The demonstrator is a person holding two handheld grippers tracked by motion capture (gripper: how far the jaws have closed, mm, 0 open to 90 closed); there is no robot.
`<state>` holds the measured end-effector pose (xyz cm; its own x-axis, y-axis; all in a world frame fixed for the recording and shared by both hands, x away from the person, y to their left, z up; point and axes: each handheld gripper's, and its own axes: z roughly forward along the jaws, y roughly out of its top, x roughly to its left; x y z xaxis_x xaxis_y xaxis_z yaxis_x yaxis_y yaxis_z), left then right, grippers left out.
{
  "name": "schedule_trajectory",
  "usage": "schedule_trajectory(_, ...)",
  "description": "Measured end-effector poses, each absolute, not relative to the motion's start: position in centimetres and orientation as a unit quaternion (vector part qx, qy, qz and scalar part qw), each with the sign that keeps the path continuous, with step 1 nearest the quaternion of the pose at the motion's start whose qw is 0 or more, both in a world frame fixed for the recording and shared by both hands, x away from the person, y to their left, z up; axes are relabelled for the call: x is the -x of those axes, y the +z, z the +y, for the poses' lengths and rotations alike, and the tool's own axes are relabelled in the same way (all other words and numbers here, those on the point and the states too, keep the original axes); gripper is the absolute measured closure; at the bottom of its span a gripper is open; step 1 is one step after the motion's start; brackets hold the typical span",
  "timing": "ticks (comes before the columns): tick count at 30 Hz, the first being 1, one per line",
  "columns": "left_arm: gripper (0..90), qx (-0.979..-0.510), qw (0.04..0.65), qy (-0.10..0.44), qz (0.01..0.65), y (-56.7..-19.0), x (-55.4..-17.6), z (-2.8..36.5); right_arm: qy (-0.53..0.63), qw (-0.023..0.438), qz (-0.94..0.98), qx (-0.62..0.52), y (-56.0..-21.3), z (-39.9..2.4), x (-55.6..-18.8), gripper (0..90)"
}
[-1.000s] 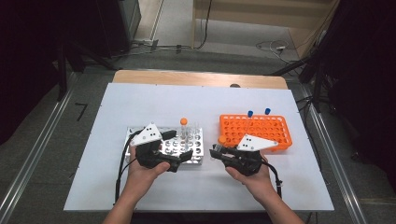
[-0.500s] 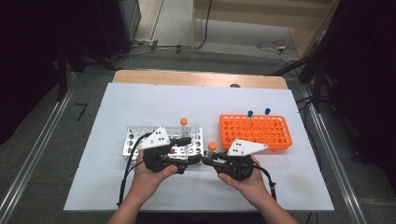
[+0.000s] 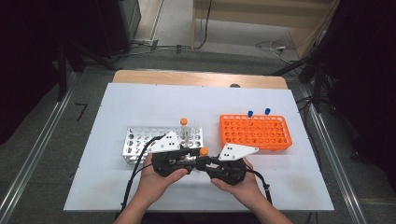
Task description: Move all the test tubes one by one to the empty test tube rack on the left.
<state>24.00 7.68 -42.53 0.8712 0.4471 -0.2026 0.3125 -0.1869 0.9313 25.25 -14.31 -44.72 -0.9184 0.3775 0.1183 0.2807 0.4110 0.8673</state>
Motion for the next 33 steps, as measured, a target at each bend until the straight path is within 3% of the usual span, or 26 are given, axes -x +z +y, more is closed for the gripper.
schedule_trajectory(12,75.0,-0.769,0.585,0.085,0.245,-42.4,-24.0,7.8,0.512,0.039,0.836,-0.192,-44.8,-14.4,-25.5,70.9)
schedule_trajectory(18,75.1,-0.757,0.591,0.105,0.259,-41.9,-24.4,8.8,0.512,0.036,0.839,-0.181,-45.0,-14.8,-25.8,56.2)
schedule_trajectory(33,75.1,-0.713,0.598,0.162,0.328,-41.0,-26.4,13.6,0.524,0.052,0.823,-0.214,-44.7,-17.4,-27.7,10.1)
